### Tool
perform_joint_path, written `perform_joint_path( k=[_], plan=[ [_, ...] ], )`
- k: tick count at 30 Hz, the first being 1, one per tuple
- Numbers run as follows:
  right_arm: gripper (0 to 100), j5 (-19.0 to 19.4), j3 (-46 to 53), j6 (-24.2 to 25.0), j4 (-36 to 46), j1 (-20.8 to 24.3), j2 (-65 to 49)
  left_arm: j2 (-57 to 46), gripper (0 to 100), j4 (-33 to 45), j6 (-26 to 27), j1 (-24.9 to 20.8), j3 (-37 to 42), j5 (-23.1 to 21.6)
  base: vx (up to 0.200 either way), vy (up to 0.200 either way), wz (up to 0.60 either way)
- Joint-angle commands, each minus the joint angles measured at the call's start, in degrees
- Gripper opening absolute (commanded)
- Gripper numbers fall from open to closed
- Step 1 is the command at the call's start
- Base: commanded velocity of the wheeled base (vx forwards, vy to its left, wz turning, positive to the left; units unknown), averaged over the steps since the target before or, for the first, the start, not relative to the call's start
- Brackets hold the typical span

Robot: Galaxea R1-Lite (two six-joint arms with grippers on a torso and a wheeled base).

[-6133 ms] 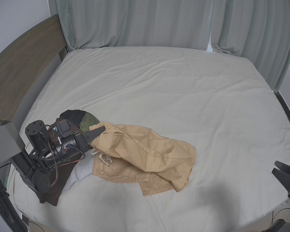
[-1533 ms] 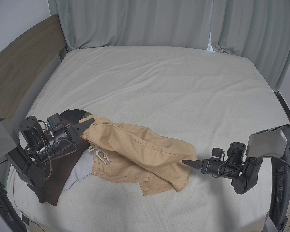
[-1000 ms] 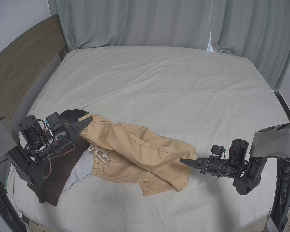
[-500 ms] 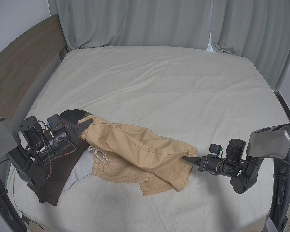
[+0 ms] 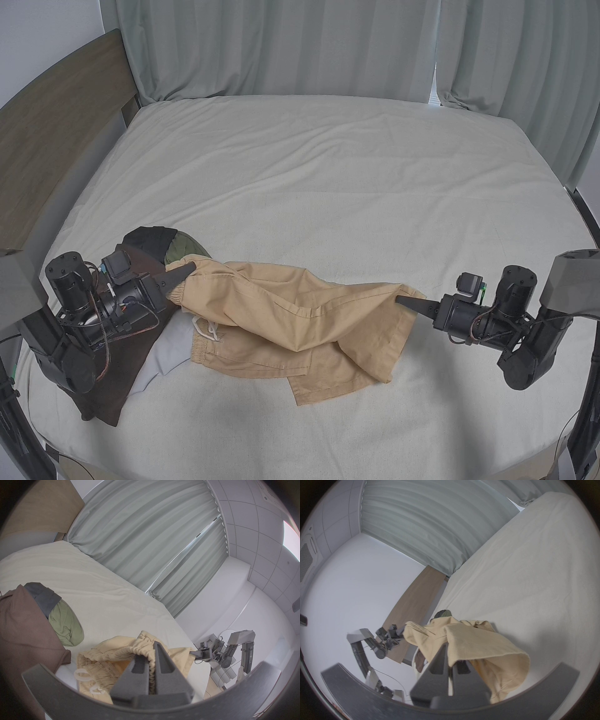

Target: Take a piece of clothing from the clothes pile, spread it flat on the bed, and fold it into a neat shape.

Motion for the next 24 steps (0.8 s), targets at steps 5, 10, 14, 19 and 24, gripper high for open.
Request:
perform_joint_path(
  k=[5,10,14,19,24],
  plan=[
    [0,8.27,5.69,3.77,0.44,-0.81,-6.07,3.28,0,-0.01,0.28,1.23,-0.32,0.04,0.0,0.0,0.0],
    [0,10.12,6.31,3.33,0.36,-0.54,-1.41,3.19,0,-0.01,0.2,1.59,-0.93,0.13,0.0,0.0,0.0],
    [0,10.03,5.87,0.25,0.36,-0.46,3.52,3.19,0,-0.01,0.2,1.85,-1.2,0.13,0.0,0.0,0.0],
    [0,9.94,5.17,-0.54,0.27,-0.28,4.31,2.84,0,-0.01,0.28,1.85,-1.2,0.22,0.0,0.0,0.0],
    [0,9.94,5.17,-0.72,0.18,-0.28,4.31,2.84,0,-0.01,0.28,1.85,-1.28,0.31,0.0,0.0,0.0]
  ],
)
